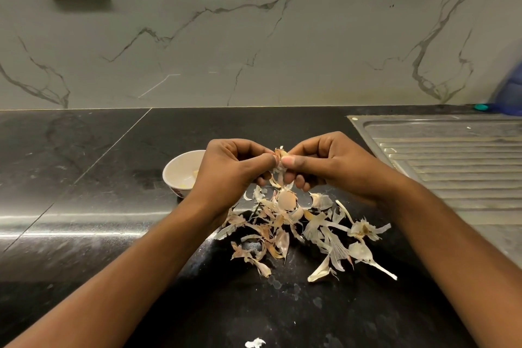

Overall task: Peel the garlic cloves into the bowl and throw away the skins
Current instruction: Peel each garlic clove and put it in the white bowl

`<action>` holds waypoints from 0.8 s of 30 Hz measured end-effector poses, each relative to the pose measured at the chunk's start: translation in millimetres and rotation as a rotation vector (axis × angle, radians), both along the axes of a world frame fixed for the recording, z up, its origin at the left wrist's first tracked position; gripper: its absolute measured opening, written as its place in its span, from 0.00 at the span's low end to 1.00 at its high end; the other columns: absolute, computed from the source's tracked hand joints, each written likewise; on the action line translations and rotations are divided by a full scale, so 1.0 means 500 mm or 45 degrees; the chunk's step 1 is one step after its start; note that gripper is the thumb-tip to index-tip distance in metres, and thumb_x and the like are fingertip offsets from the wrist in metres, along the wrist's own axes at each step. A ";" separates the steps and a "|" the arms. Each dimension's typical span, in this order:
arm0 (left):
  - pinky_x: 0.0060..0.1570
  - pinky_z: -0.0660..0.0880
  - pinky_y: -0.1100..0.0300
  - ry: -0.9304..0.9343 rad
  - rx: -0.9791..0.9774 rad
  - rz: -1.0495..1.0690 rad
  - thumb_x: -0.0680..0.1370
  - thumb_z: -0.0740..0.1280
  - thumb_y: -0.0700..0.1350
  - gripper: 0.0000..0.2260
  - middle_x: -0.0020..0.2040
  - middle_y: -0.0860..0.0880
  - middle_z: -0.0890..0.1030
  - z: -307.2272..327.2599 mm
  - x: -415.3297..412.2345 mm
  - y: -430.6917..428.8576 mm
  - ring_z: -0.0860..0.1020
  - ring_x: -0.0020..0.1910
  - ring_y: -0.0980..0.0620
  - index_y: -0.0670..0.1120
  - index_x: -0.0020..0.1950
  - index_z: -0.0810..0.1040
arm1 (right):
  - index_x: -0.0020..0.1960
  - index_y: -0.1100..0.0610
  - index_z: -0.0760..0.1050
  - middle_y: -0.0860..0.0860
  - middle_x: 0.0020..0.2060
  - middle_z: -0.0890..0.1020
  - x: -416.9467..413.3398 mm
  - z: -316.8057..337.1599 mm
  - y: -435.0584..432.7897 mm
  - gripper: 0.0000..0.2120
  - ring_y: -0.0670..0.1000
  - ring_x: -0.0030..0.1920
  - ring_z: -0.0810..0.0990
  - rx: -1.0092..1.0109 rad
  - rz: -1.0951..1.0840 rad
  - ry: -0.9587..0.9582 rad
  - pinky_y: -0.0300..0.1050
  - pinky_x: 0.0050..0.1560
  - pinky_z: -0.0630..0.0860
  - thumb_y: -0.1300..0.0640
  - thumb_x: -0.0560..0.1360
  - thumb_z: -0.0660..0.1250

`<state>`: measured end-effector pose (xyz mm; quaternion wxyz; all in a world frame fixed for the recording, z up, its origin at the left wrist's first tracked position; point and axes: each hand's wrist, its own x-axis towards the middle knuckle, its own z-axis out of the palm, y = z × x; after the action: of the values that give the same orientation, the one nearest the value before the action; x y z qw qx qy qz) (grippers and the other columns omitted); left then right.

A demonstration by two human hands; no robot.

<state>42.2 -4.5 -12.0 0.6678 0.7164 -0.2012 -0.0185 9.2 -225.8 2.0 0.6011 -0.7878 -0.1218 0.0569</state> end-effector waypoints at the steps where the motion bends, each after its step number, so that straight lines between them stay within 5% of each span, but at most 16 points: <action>1: 0.36 0.79 0.62 -0.004 -0.001 0.007 0.78 0.73 0.34 0.03 0.39 0.40 0.86 0.000 0.002 0.001 0.81 0.36 0.49 0.37 0.47 0.87 | 0.58 0.62 0.85 0.59 0.47 0.88 0.001 0.000 -0.002 0.11 0.50 0.41 0.84 0.016 -0.012 -0.005 0.41 0.44 0.83 0.57 0.83 0.69; 13: 0.36 0.79 0.63 -0.039 -0.074 0.132 0.77 0.74 0.33 0.03 0.39 0.41 0.86 0.008 0.008 0.011 0.82 0.35 0.51 0.38 0.46 0.87 | 0.61 0.59 0.84 0.58 0.48 0.89 -0.002 0.010 -0.016 0.11 0.49 0.43 0.85 0.093 -0.091 -0.005 0.41 0.46 0.84 0.58 0.83 0.66; 24: 0.40 0.82 0.59 0.030 0.053 -0.105 0.78 0.75 0.36 0.04 0.41 0.40 0.87 0.006 0.002 0.008 0.84 0.39 0.48 0.38 0.51 0.88 | 0.57 0.62 0.86 0.59 0.46 0.89 -0.003 0.013 -0.017 0.09 0.50 0.42 0.86 0.004 -0.077 -0.100 0.40 0.44 0.84 0.59 0.81 0.70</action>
<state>43.2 -0.3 -9.2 0.6539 0.7209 -0.2221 -0.0587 7.8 -234.2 8.4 0.5987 -0.7917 -0.1216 0.0078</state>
